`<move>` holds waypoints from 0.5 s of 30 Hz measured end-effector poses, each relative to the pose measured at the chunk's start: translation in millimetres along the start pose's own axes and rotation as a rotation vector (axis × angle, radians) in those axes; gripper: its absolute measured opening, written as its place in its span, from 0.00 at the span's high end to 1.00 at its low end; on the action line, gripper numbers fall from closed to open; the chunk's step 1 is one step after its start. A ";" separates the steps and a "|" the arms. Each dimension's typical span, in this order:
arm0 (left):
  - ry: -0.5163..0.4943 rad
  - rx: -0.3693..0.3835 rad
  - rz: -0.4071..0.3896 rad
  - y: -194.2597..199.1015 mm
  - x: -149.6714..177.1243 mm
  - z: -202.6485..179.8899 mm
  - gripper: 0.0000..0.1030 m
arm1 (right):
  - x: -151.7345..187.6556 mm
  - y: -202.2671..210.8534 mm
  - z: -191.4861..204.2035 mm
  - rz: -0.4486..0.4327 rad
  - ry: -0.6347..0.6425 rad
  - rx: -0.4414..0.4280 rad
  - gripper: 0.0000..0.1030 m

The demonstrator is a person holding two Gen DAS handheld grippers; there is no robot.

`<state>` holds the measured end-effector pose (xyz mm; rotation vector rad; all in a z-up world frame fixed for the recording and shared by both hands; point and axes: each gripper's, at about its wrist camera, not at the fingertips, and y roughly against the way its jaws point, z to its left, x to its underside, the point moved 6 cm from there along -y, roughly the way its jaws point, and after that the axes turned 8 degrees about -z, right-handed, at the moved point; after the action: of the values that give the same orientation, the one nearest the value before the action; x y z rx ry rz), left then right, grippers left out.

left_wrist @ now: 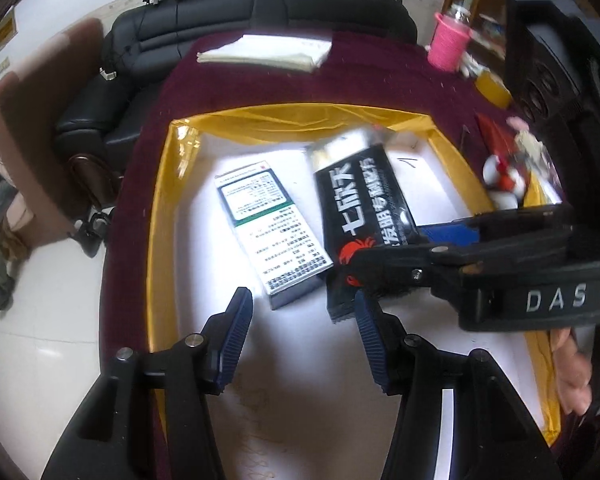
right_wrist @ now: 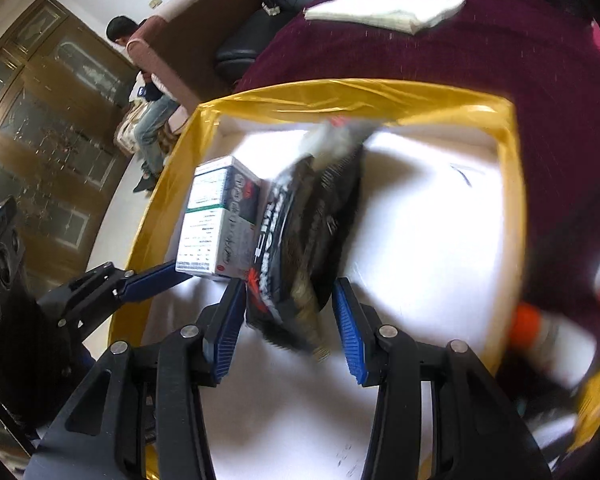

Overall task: Organize objects
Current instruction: 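Open both grippers to release the packet and box in the tray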

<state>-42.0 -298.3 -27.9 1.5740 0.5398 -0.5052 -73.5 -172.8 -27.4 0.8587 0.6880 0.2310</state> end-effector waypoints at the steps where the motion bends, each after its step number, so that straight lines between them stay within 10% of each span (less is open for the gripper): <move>1: -0.007 0.000 -0.001 3.6 3.4 -2.5 0.54 | 7.0 1.1 -0.8 0.017 -0.008 -0.012 0.58; 15: 0.086 0.065 -0.211 72.1 10.4 -33.8 0.54 | 25.3 96.8 -15.4 -0.156 0.016 -0.043 0.58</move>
<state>10.4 -268.1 24.8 1.6150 0.7669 -0.6207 -56.2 -89.6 27.5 0.7588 0.7588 0.1130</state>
